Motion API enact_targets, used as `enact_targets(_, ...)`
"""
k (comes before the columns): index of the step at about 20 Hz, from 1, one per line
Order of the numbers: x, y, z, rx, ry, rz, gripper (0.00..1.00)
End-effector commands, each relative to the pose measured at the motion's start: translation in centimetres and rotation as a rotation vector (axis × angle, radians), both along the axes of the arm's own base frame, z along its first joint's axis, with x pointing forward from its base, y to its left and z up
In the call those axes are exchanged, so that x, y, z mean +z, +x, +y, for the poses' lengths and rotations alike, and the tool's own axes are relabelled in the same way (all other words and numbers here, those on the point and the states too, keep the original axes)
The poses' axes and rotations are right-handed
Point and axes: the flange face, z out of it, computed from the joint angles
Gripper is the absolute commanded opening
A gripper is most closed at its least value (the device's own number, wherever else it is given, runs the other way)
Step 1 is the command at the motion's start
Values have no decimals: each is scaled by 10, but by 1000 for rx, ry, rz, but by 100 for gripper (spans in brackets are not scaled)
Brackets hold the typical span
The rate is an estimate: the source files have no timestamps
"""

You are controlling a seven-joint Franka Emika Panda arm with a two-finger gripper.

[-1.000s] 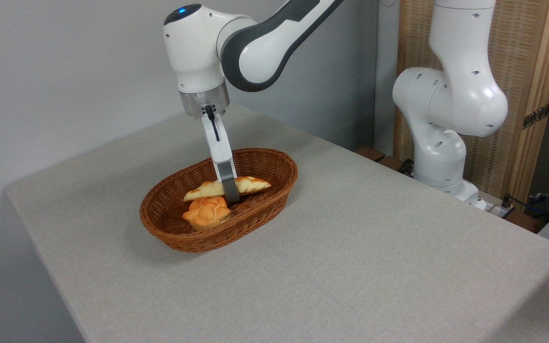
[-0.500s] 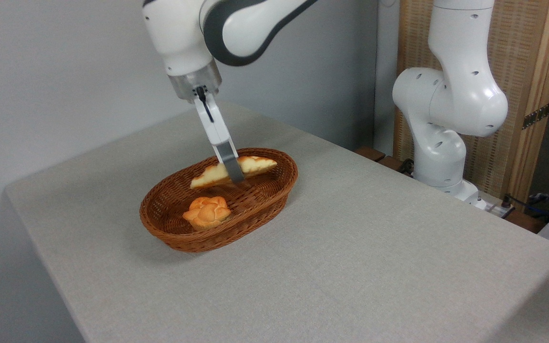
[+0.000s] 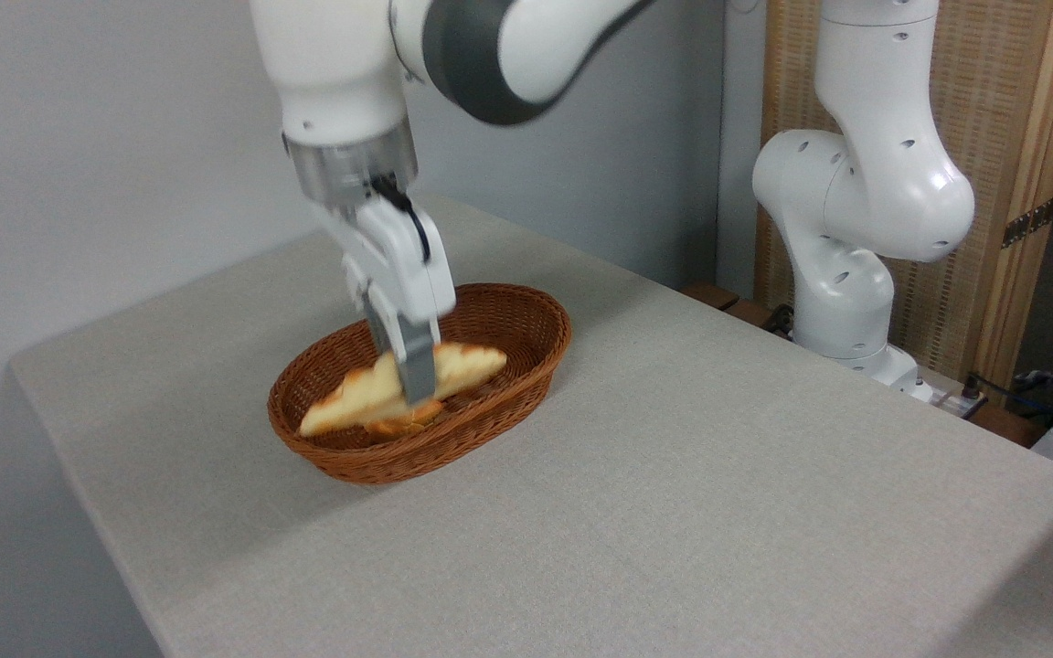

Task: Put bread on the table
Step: 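Lift the braided roll out over the basket rim, then lower the braided roll onto the table and open the gripper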

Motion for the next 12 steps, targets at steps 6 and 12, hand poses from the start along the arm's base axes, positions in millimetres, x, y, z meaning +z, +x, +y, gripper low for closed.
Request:
enact_targets(6, -47, 40, 27, 56, -5, -33, 64)
enact_targets(12, -64, 40, 35, 24, 79, -6, 94)
